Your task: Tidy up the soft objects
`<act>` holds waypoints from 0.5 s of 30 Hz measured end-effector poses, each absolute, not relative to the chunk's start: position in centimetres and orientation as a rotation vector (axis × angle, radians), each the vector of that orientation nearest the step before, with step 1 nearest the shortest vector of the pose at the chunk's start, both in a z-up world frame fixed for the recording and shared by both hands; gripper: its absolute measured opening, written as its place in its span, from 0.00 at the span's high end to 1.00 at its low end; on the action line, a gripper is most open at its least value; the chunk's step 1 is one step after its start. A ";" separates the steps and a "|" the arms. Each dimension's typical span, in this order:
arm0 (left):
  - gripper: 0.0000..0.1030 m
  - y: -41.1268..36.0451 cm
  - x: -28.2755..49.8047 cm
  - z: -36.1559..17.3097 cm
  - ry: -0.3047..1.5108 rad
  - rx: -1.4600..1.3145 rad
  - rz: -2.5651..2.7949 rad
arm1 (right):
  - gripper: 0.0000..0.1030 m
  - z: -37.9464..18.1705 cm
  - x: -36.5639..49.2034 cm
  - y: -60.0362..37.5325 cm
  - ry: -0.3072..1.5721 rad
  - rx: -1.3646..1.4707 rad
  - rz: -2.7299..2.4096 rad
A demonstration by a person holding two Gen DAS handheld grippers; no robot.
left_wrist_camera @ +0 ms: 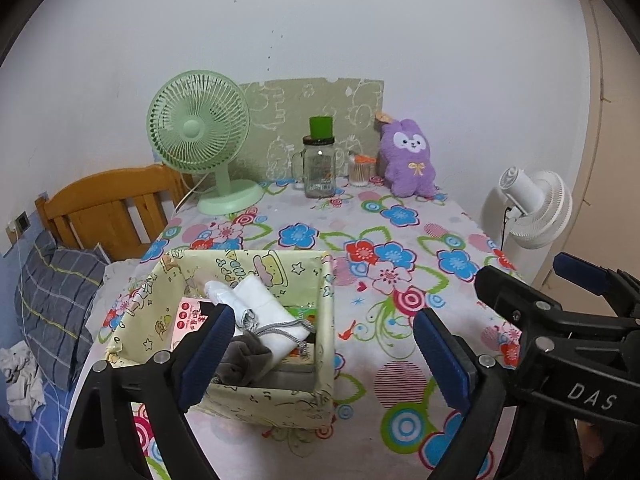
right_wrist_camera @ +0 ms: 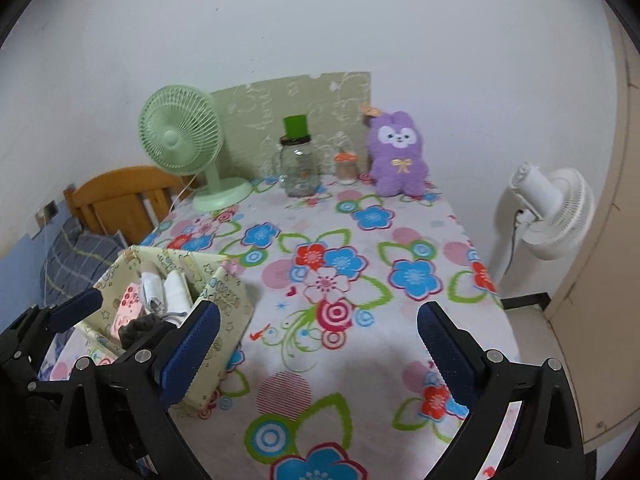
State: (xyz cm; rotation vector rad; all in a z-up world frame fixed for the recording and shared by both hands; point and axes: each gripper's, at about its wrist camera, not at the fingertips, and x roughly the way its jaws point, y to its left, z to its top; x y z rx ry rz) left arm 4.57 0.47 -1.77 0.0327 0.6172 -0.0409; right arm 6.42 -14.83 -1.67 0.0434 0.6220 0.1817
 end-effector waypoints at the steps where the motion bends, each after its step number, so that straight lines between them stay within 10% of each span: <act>1: 0.10 0.4 4.3 -1.6 0.612 0.034 -0.042 | 0.03 -1.5 6.1 -15.1 0.613 0.047 0.175; 15: 0.02 -0.1 0.9 0.2 0.545 0.025 -0.042 | 0.02 0.4 1.9 -17.7 0.523 0.086 0.078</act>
